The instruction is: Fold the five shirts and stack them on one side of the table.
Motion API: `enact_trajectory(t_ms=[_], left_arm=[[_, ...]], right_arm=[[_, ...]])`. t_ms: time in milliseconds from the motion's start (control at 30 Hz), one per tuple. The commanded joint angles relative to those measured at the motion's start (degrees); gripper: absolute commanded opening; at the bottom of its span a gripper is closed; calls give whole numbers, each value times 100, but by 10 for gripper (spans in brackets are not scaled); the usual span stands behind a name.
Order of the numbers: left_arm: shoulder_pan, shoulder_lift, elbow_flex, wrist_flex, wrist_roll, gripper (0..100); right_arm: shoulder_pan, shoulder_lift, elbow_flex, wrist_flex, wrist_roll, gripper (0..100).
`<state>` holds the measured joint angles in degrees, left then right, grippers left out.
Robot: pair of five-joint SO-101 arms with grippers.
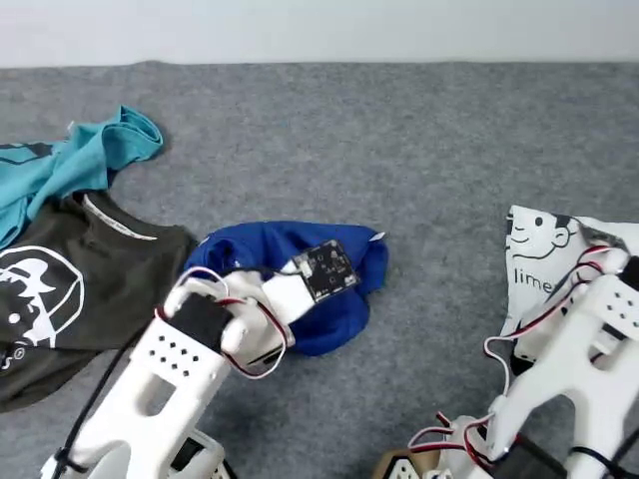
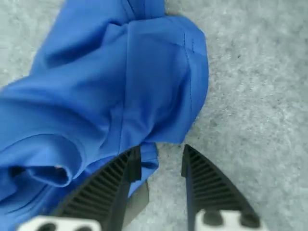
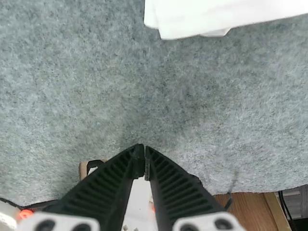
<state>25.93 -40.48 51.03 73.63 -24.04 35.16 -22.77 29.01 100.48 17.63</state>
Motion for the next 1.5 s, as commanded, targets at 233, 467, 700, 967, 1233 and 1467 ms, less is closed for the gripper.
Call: enact_trajectory(t_ms=[233,467,700,967,1233,1467], left_arm=[[193,369,321,-659,-44,153],[360,1582,-198,-624,-26,189],[360,2224,-426,-976,-26,191],[343,3182,-585,-1512,-26,187],[387,3165,-796,-1723,114,6],[378,2321,-1798,70,114,5]], right_arm=[[40,-215,114,233,62,9],[40,-215,105,242,62,9],[40,-215,105,242,62,9],[40,-215,105,242,62,9],[40,-215,105,242,62,9],[22,-224,79,242,62,9]])
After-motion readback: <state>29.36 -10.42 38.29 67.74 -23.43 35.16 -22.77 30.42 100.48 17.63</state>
